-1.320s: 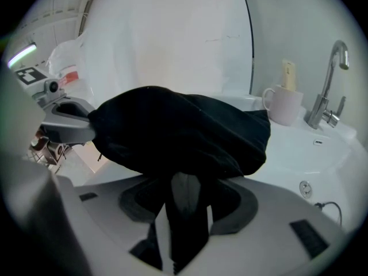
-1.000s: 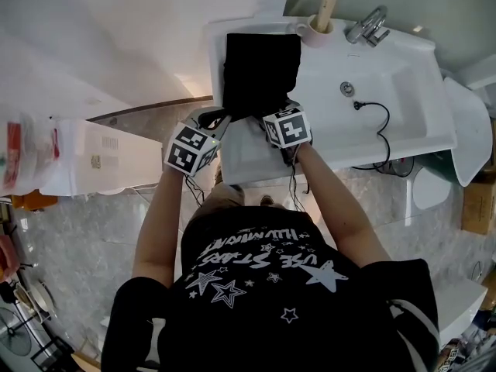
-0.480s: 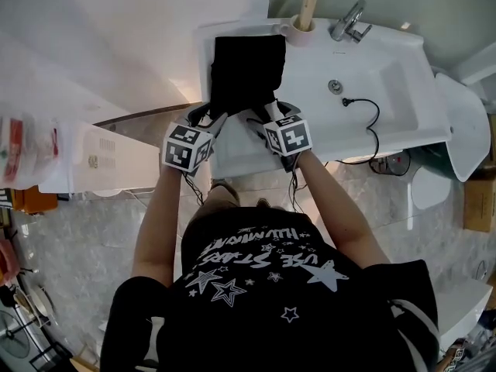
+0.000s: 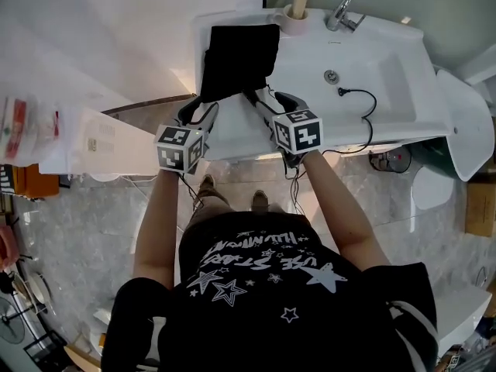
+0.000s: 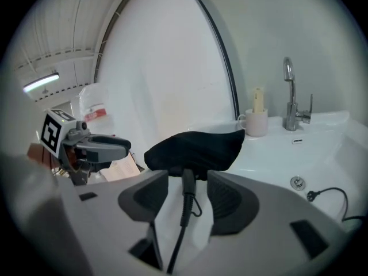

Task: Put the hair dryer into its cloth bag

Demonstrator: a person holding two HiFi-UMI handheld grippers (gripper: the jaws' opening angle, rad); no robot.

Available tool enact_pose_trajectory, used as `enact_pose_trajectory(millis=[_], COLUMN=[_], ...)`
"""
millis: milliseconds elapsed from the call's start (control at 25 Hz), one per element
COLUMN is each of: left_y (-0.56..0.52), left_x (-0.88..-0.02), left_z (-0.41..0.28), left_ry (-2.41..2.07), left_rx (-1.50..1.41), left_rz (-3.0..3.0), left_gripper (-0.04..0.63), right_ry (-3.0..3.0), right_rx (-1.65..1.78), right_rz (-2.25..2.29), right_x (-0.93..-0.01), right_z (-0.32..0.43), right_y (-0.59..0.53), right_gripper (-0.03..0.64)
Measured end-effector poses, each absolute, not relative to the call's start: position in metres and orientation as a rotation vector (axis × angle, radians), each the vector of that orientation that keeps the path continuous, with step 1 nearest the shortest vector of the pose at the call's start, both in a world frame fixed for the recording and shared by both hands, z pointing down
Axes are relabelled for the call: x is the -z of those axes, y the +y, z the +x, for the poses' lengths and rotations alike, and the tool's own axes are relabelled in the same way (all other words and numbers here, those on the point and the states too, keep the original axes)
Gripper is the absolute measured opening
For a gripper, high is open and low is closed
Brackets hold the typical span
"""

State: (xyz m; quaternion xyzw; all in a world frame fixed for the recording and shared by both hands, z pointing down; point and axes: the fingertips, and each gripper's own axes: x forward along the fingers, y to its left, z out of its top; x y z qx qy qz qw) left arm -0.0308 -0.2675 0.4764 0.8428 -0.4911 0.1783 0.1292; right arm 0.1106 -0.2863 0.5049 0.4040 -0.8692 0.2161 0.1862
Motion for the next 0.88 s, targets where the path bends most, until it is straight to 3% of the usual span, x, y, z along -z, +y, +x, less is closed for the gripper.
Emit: enact_pose_trajectory(millis=[160,280,400,880], left_y=[-0.263,-0.258,-0.25,-0.203], left_x=[-0.473,-0.471,-0.47,-0.473], left_z=[-0.03,-0.032,-0.035,-0.064], left_ry=[-1.46,-1.448,-1.392,-1.155], left_rx=[-0.488,-0.459,-0.442,-0.453], left_rz=[2.462,2.46,2.478,2.563], left_gripper=[0.103,0.021,0.011,0.009], right_ry=[-2.44,-2.412,-2.367,-2.278], right_rx=[-0.583,-0.597,-0.579,-0.613], right_rz=[1.21,1.267,1.358,1.651], right_x=[-0.496,-0.496,-0.492,-0.464], right_z=[0.125,0.133,0.138,0.13], right_y=[-0.277,-0.272,-0.267,-0.207], right_gripper=[0.12,0.093,0.01,0.006])
